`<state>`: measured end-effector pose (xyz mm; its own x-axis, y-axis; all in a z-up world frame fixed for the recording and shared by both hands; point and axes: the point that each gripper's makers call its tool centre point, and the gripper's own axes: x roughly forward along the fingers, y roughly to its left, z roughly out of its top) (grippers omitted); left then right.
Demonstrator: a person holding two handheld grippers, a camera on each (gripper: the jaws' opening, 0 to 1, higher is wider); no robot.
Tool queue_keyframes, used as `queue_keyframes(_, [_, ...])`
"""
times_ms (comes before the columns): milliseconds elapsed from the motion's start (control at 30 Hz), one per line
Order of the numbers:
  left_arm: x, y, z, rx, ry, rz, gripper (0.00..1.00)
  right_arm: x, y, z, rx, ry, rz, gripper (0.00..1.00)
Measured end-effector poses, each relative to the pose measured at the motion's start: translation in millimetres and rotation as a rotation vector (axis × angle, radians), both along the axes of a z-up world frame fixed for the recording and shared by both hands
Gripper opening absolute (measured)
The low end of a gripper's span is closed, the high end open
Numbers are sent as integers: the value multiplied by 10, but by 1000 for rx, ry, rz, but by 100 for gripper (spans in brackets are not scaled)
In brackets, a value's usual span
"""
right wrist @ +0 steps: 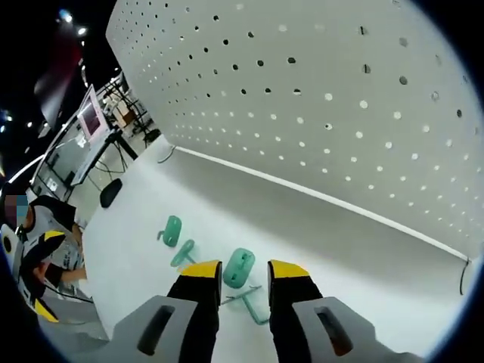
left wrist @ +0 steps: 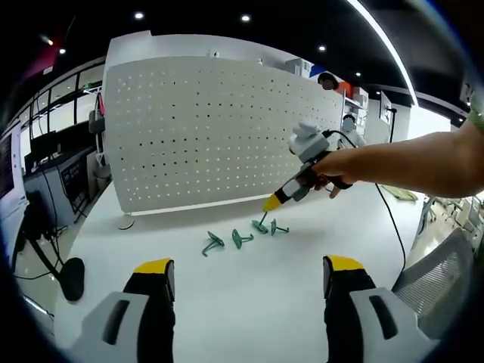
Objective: Insert the hook assembly into the mounting plate slot until the hook locks in place.
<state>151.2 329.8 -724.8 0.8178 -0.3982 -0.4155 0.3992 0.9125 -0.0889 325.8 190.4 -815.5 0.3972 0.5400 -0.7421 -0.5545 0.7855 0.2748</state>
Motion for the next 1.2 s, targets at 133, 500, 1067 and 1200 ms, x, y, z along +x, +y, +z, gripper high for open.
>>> queue_keyframes(133, [1,0,-6,2,2,-1,82,9,10,-20,0,5,0,22])
queue_keyframes(500, [-1,6,-25,4,9,2,81,27,46,-113,-10,29,10,18])
queue_keyframes(1067, [3,27,-33,3,14,8,81,-19,94,-244,-30,65,25,14])
queue_keyframes(1200, [3,28,-34,3,14,7,80,-6,107,-266,-30,69,27,14])
